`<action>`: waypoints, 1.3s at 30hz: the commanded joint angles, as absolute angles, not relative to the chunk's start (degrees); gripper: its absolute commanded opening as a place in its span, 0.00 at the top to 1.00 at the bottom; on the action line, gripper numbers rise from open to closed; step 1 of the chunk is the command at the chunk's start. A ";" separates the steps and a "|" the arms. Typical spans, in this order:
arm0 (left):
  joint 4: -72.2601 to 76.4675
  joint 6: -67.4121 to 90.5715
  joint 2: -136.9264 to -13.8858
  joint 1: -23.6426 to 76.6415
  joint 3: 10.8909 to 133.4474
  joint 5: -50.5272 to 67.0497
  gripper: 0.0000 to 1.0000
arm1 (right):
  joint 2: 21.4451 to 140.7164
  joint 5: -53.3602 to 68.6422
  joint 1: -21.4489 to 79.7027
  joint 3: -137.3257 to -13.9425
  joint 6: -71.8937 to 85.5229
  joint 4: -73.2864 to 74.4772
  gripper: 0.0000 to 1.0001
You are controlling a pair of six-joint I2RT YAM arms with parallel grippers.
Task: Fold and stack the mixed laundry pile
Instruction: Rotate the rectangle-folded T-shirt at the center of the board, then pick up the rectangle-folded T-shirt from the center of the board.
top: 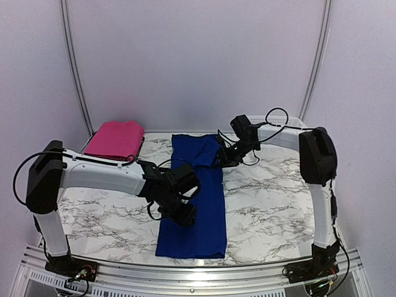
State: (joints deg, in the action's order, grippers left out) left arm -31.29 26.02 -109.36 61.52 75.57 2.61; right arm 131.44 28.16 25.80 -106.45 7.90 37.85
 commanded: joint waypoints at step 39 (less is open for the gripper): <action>3.11 66.24 -69.84 67.67 22.06 7.85 0.57 | 78.78 28.03 56.71 -28.26 59.47 0.54 0.50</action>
State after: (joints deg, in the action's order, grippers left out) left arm -0.64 64.42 -68.88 65.52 22.76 7.09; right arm 76.29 29.67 54.59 -27.42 56.97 5.13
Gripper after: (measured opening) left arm 0.439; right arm 0.508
